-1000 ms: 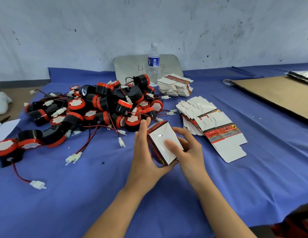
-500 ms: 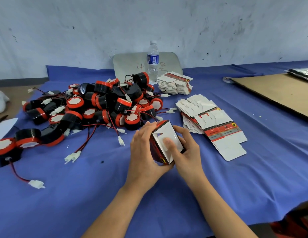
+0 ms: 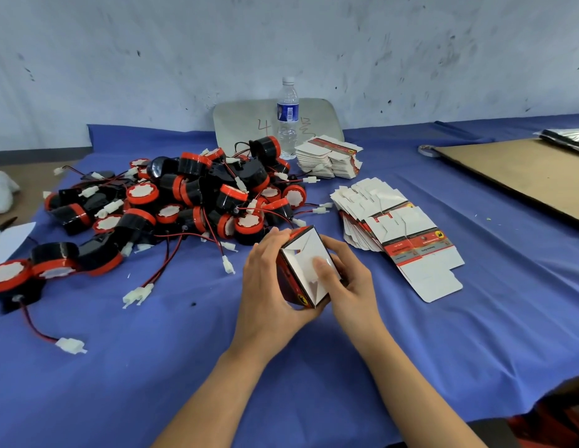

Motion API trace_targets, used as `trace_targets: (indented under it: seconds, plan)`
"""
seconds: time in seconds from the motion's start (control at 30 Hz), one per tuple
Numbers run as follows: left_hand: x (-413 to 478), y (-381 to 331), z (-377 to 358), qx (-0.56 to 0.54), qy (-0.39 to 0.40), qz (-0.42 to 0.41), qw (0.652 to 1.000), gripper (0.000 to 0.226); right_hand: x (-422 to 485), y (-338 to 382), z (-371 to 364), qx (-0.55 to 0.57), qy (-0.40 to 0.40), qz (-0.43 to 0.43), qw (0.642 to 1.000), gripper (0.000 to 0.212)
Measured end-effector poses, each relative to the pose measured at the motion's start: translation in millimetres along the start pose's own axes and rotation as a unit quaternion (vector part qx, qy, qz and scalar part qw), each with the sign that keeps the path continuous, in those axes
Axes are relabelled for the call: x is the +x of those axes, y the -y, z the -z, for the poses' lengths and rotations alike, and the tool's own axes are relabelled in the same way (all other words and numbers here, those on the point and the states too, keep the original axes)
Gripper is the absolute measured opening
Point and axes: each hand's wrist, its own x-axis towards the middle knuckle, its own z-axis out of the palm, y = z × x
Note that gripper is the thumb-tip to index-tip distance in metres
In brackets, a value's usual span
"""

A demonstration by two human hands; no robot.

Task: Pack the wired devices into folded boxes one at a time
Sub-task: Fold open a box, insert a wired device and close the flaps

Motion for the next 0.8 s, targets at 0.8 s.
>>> trace_targets:
  seconds: [0.8]
  plan:
    - [0.3,23.2,2.3,0.046,0.109,0.174,0.978,0.081,0.6,-11.8,3.5,-0.218,-0.014,0.132,0.967,0.074]
